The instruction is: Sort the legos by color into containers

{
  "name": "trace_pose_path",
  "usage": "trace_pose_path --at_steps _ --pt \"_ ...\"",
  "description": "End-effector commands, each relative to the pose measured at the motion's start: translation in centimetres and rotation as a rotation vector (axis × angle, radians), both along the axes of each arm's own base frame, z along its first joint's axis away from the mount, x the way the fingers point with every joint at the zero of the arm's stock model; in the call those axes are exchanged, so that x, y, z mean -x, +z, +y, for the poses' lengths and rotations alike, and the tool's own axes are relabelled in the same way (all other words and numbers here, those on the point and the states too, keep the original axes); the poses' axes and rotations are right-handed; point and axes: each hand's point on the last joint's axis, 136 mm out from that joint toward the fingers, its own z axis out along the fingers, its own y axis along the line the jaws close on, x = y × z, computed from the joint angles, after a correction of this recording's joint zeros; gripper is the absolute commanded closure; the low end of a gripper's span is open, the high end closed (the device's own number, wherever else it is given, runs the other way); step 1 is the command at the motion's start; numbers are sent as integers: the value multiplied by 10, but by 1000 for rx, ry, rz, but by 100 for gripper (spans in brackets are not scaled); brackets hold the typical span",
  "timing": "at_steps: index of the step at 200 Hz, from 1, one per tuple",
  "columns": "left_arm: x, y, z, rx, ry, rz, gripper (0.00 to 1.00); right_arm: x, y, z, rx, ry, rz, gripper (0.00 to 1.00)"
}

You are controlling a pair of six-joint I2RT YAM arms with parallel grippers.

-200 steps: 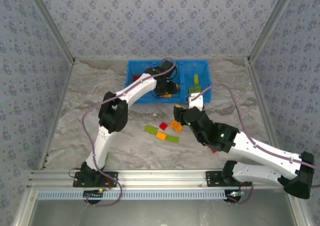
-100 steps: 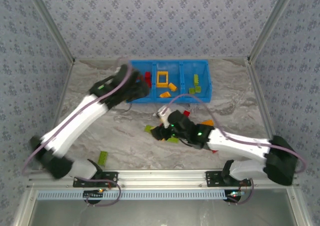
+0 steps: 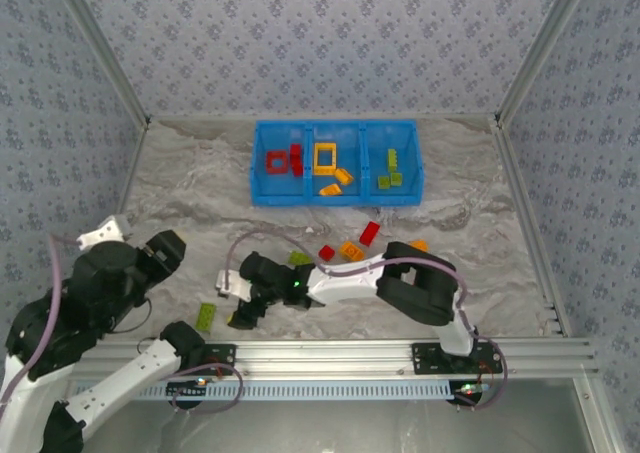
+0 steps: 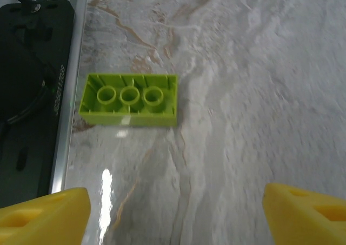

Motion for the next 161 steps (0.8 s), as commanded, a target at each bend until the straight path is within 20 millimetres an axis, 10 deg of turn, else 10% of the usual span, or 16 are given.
trace_pose_path --at_steps 1,60,161 --pt "7 6 18 -23 56 -9 39 8 -1 24 -2 44 -88 8" --pt "3 34 16 -10 46 -68 39 26 -17 56 7 59 -89 0" --pt "0 28 7 6 21 -52 40 -28 -38 65 64 -141 -74 2"
